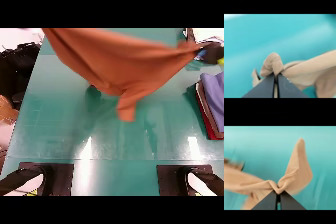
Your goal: Fold the shirts.
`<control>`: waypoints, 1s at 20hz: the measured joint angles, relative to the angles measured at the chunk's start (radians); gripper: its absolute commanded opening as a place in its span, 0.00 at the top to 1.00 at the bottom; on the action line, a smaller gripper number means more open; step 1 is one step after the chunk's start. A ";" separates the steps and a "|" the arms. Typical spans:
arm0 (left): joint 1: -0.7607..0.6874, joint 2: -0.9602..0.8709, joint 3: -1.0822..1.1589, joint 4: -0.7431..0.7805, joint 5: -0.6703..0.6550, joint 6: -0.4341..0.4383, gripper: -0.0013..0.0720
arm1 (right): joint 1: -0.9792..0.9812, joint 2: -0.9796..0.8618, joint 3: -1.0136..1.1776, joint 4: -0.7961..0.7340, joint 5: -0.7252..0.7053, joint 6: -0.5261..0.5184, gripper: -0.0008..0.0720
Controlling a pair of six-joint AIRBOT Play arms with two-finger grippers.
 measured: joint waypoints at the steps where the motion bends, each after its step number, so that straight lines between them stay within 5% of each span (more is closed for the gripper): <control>1: -0.001 0.043 0.019 0.002 0.018 -0.005 0.95 | -0.016 0.037 0.038 -0.002 0.005 0.000 0.97; 10: -0.001 0.229 0.124 0.011 0.065 -0.044 0.95 | -0.212 0.187 0.321 -0.010 0.126 0.000 0.97; 20: 0.000 0.010 -0.204 0.027 -0.093 -0.049 0.95 | -0.058 -0.291 0.515 -0.107 0.389 0.035 0.97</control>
